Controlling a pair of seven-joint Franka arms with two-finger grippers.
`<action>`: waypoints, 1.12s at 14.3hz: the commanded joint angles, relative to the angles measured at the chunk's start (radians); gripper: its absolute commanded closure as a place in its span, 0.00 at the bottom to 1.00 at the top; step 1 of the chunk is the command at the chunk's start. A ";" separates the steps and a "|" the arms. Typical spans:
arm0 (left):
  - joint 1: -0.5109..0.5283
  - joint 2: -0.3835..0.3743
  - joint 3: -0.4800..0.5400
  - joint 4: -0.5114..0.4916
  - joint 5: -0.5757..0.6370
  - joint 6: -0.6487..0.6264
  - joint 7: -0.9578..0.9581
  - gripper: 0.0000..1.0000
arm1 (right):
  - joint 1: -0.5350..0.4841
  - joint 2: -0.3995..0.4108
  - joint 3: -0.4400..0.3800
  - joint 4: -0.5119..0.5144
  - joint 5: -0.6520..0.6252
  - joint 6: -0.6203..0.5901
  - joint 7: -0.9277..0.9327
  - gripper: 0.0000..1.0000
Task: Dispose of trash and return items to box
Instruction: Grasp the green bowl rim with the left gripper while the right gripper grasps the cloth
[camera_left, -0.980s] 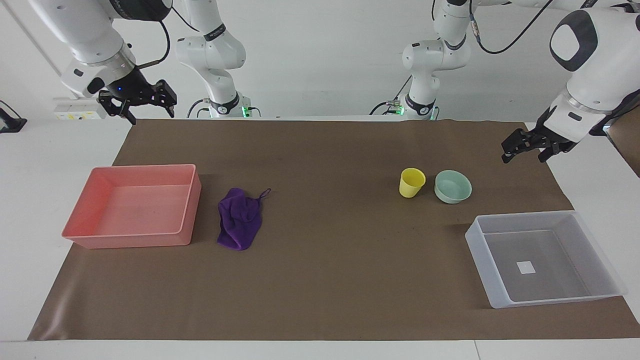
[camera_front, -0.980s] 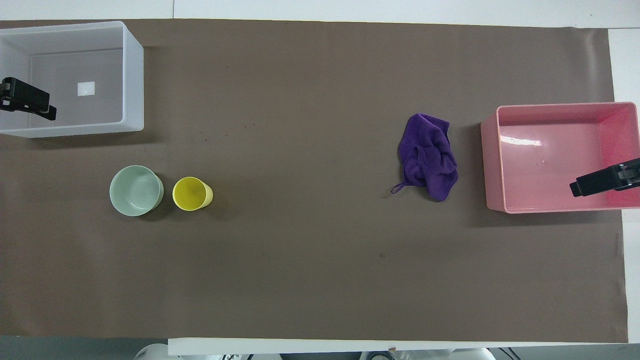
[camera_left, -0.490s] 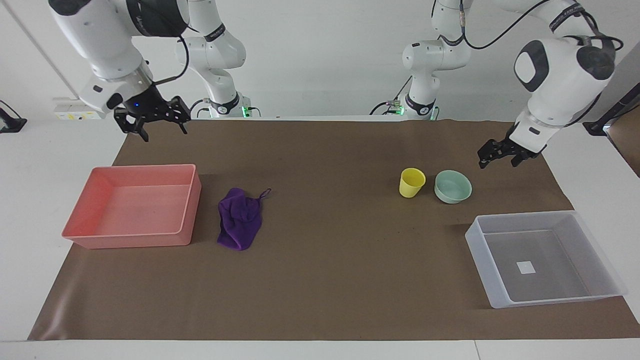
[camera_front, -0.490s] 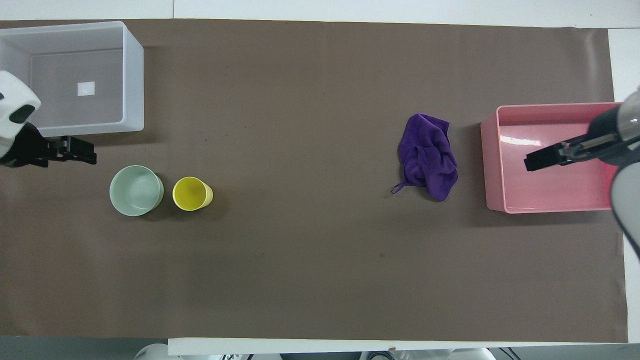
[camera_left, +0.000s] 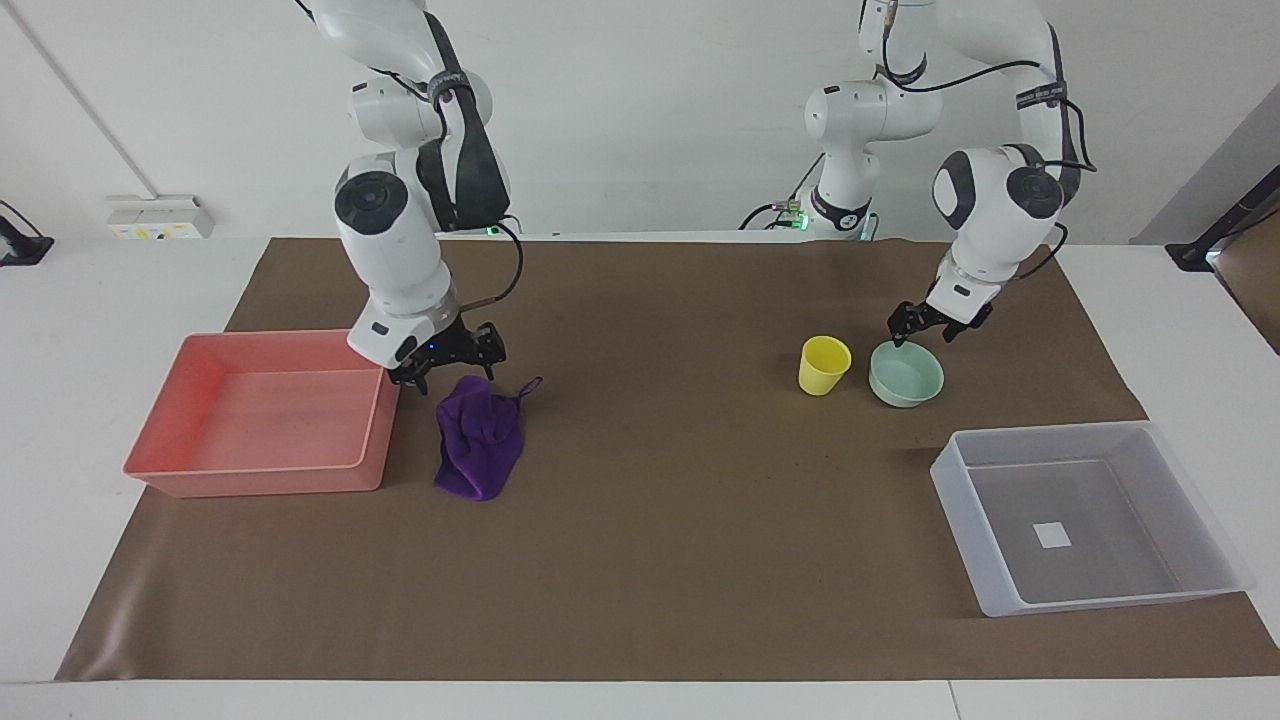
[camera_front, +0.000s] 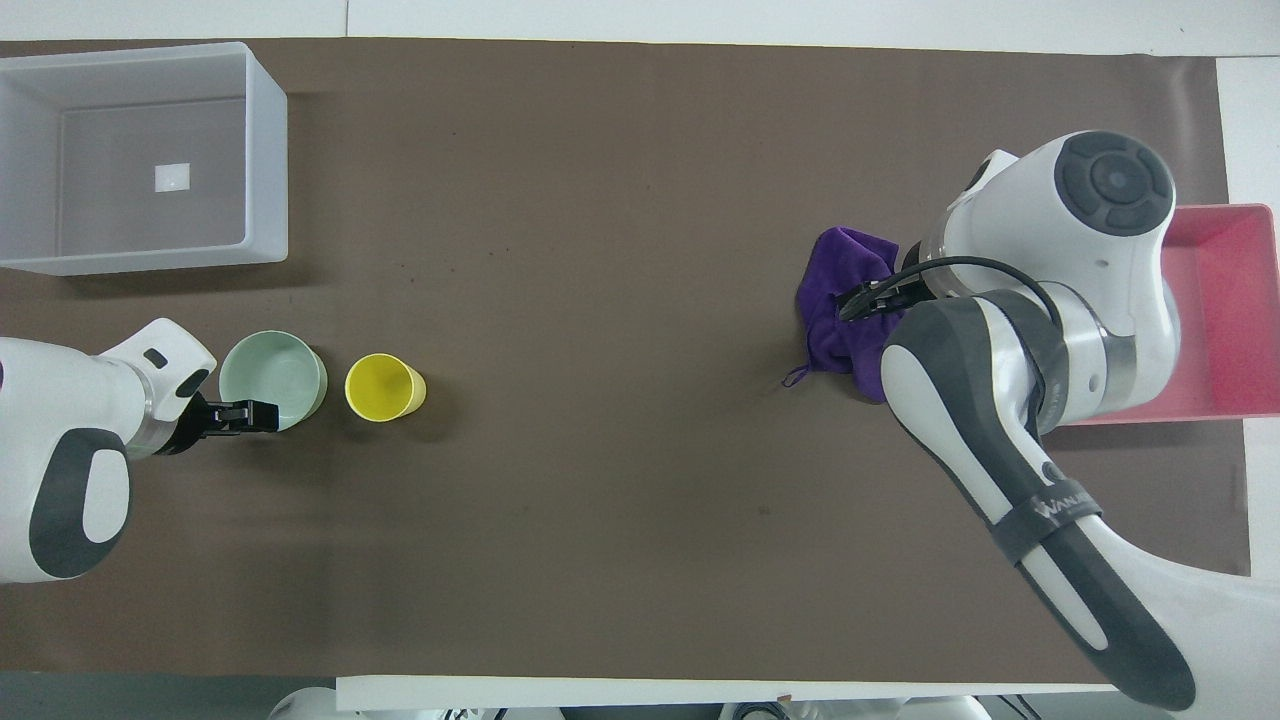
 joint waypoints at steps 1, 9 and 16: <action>-0.010 0.020 0.005 -0.013 0.012 0.055 -0.004 1.00 | -0.009 0.036 -0.001 -0.062 0.004 0.106 -0.002 0.01; -0.007 0.018 0.007 0.011 0.012 0.038 -0.004 1.00 | -0.014 0.115 -0.001 -0.092 0.004 0.235 0.007 0.78; 0.032 -0.016 0.016 0.299 0.011 -0.322 0.007 1.00 | -0.046 0.063 -0.006 0.029 0.004 0.068 0.004 1.00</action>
